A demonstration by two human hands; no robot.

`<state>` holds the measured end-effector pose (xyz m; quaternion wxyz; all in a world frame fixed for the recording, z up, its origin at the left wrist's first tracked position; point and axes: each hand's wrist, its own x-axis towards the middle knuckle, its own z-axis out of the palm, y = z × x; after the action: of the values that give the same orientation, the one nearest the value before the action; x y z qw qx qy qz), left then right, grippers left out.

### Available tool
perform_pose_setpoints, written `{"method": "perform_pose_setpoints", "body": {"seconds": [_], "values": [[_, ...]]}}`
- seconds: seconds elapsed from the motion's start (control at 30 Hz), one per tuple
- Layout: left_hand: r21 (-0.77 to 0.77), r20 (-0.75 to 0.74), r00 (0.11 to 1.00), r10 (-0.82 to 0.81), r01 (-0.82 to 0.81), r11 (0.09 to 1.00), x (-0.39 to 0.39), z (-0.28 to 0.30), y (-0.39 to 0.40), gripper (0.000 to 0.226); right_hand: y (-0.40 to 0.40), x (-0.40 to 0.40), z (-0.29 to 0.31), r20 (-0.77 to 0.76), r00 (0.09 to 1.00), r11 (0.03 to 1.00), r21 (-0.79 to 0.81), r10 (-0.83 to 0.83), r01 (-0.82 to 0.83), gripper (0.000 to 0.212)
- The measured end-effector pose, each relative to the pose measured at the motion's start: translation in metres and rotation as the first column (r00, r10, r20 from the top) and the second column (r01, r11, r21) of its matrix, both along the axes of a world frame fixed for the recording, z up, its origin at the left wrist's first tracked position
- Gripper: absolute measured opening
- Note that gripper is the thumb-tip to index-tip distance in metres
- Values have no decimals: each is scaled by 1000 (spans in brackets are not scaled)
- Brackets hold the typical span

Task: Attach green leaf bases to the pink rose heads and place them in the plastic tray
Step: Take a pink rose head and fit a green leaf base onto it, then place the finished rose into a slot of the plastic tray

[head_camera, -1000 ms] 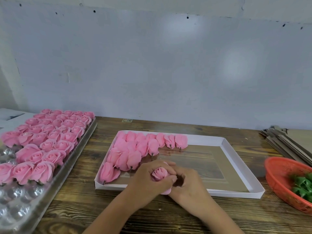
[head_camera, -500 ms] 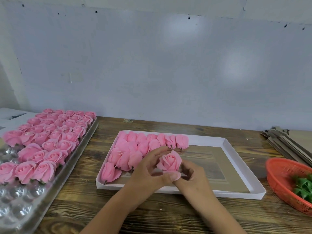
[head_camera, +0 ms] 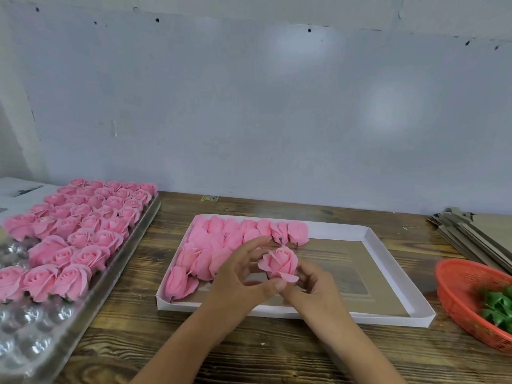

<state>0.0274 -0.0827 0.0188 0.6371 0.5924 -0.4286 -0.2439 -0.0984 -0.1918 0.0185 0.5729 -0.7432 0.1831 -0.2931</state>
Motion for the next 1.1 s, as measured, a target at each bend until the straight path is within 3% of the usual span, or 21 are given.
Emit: {"method": "perform_pose_setpoints", "body": {"seconds": [0.23,0.67,0.93,1.1], "values": [[20,-20,1000,23,-23,1000,0,0,-1,44,-1,1,-2,-6,999,999,-33,-37,37,31],[47,101,995,-2,-3,999,1,2,1,61,-2,-2,-3,-73,995,992,-112,-69,61,30],[-32,34,994,106,-105,994,6,7,4,51,-4,1,-6,-52,993,990,-104,-104,98,40],[-43,44,979,198,-196,980,18,15,31,62,-7,1,-7,-27,993,989,-88,-119,116,38]]}}
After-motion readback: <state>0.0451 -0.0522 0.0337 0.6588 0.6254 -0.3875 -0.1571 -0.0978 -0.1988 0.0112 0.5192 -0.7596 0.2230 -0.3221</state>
